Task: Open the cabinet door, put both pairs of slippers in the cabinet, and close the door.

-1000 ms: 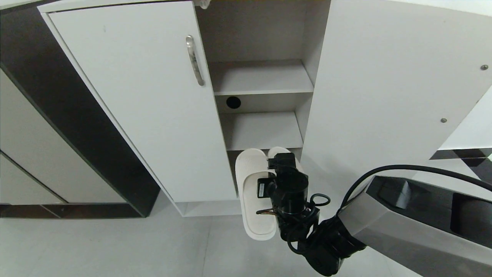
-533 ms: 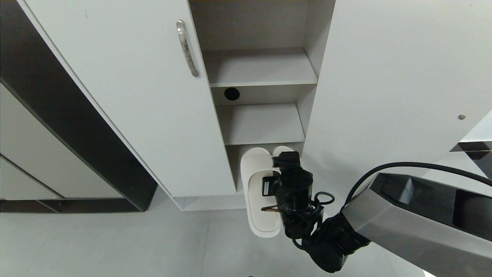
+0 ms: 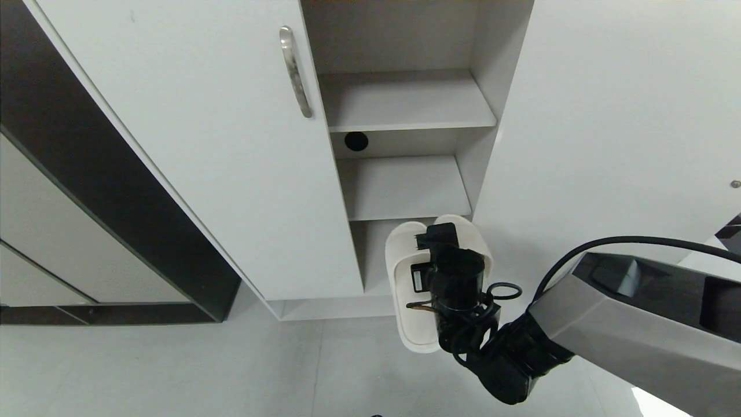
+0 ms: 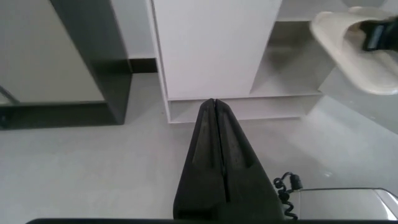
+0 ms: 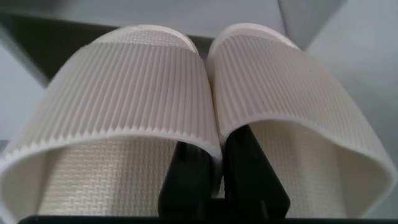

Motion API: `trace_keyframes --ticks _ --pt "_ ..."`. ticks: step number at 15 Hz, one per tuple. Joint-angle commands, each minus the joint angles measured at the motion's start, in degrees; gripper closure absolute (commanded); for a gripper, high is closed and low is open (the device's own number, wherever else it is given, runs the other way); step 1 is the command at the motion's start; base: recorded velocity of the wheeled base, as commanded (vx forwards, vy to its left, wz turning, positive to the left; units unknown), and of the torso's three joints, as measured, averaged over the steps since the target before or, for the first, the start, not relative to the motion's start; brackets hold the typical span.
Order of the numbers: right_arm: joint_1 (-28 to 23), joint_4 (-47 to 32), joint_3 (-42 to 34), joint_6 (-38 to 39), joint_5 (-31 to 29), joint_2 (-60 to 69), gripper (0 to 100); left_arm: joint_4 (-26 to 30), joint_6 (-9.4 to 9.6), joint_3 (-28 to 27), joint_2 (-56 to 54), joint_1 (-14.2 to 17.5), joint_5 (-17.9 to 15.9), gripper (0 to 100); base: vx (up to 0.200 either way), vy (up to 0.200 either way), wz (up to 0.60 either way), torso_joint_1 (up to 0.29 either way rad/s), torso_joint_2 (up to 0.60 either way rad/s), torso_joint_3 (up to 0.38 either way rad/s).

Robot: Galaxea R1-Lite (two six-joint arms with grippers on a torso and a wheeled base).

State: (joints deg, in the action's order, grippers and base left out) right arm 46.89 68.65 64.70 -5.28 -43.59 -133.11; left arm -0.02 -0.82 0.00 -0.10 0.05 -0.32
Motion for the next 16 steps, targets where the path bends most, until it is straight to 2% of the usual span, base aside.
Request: trace_keyframes --ticks 1,9,16 --pt "0.31 0.09 0.17 -0.08 0.0 1.19 100 -0.06 0.03 0.0 0.1 0.04 -0.03 100 0.0 0.0 0.0 0.0 0.0 0.0" --pt "0.05 3.34 -0.01 0.01 1.93 1.62 100 -0.06 0.03 0.0 0.1 0.04 -0.03 100 0.0 0.0 0.0 0.0 0.0 0.0" --pt "0.05 3.43 0.17 0.09 2.02 1.62 100 0.02 -0.06 0.0 0.1 0.04 0.05 100 0.2 0.0 0.0 0.0 0.0 0.001"
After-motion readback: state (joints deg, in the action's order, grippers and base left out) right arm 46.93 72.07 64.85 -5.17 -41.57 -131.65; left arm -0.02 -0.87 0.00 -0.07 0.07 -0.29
